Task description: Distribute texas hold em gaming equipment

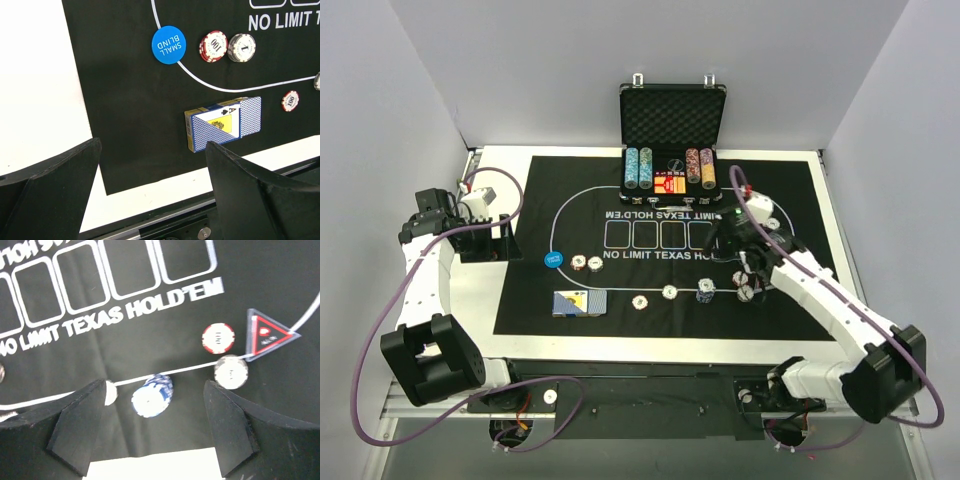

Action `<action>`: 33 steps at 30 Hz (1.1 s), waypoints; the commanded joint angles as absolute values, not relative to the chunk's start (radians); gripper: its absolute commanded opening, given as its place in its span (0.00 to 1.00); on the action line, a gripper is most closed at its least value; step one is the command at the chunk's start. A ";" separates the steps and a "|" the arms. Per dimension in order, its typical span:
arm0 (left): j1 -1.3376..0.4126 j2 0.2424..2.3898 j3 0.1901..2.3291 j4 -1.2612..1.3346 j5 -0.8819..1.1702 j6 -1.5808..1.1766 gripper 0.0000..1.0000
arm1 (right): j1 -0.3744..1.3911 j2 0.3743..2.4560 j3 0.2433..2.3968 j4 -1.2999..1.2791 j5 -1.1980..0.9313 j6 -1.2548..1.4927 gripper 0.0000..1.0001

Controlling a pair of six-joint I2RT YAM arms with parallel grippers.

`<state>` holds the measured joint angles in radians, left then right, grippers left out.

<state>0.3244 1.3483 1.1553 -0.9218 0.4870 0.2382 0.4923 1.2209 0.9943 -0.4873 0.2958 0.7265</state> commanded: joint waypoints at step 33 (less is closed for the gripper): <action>0.333 1.324 1.134 -0.882 0.522 0.216 0.97 | 0.690 1.572 0.977 -0.520 0.270 0.677 0.48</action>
<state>0.3244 1.3426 1.1233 -0.9123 0.4915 0.2207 0.7002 1.5669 0.9813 -0.5083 0.2462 0.6796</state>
